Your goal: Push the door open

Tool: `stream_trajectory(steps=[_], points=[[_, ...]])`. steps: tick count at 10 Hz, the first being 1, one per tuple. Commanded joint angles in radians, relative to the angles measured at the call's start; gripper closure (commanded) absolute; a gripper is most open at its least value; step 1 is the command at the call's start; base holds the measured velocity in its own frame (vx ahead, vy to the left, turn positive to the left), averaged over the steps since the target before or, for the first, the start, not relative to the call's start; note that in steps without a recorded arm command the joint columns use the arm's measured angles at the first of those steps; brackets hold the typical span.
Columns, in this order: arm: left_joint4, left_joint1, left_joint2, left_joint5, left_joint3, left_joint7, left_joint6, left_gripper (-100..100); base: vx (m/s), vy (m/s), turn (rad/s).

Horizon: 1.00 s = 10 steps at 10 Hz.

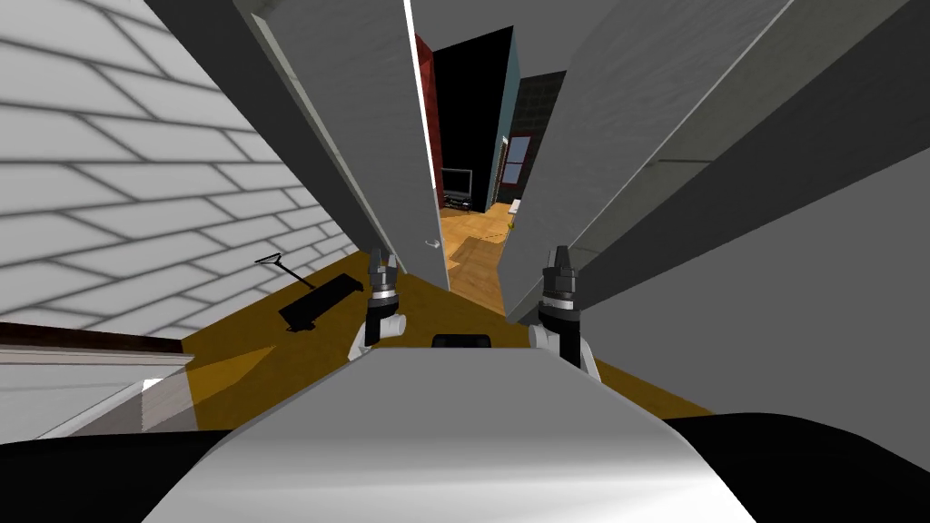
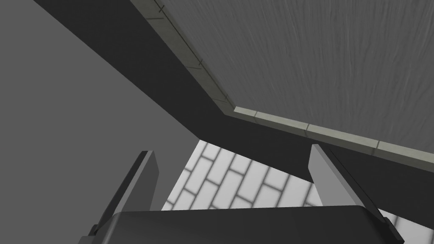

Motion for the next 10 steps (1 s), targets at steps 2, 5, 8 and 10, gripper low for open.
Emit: stream_trajectory(steps=[2, 5, 8, 10], points=[[0.072, -0.027, 0.009, 0.000, 0.009, 0.001, -0.016, -100, 0.049, 0.071, -0.115], [0.119, -0.040, 0.011, 0.000, 0.012, 0.000, -0.020, -100, 0.039, 0.078, -0.098], [0.214, -0.080, 0.017, -0.001, 0.023, -0.002, -0.030, -100, 0.046, 0.096, -0.181], [0.264, -0.094, 0.018, -0.001, 0.027, -0.002, -0.034, -100, 0.038, 0.081, -0.063]])
